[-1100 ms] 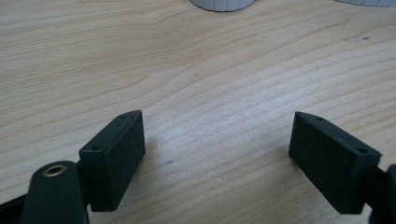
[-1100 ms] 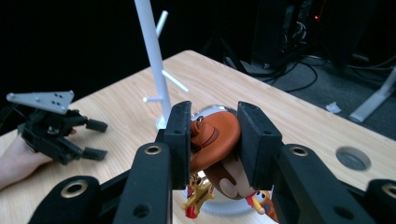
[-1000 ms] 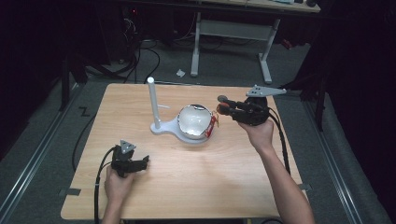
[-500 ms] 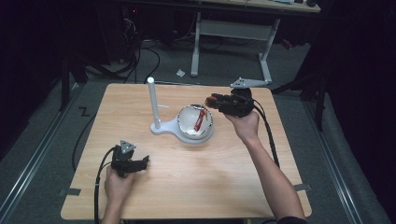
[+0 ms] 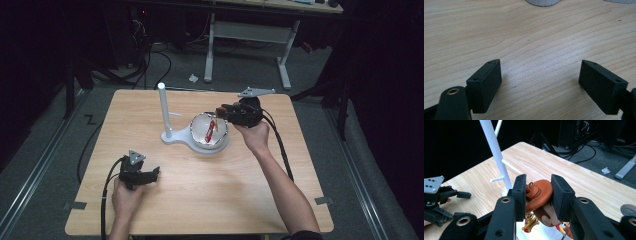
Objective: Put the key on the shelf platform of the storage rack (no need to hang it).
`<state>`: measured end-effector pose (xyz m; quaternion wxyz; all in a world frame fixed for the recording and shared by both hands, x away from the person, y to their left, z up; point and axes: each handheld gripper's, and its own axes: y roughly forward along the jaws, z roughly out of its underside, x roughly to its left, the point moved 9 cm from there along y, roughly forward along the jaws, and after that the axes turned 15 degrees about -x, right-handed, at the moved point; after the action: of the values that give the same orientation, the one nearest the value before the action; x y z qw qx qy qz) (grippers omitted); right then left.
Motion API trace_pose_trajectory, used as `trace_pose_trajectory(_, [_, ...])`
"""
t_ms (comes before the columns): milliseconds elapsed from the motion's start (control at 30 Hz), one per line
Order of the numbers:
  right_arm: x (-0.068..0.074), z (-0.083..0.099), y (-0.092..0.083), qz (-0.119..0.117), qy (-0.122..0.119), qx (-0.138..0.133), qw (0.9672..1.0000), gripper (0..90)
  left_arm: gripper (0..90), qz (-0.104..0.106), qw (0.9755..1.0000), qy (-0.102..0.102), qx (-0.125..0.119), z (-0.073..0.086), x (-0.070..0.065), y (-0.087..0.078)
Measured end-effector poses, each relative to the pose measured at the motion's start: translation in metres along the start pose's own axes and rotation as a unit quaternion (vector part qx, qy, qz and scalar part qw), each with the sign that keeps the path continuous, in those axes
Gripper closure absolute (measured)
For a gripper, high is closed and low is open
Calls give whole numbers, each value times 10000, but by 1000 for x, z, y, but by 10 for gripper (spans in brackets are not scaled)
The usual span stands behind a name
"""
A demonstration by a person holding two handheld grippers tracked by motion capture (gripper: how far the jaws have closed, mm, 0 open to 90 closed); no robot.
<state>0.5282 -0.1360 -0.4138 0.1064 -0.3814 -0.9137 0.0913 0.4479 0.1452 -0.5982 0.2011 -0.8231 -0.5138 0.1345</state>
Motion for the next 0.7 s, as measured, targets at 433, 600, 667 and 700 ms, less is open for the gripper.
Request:
trace_pose_trajectory(433, [1, 21, 18, -38, 83, 223, 9997, 673, 188, 5, 10000, -2, 4, 0, 0, 0])
trace_pose_trajectory(600, [3, 24, 23, -51, 100, 256, 9996, 672, 187, 0, 10000, -1, -2, 0, 0, 0])
trace_pose_trajectory(667, [3, 26, 24, -49, 98, 266, 9996, 672, 187, 6, 10000, -2, 4, 0, 0, 0])
trace_pose_trajectory(700, [2, 29, 27, -49, 147, 292, 9995, 672, 187, 0, 10000, -1, -1, 0, 0, 0])
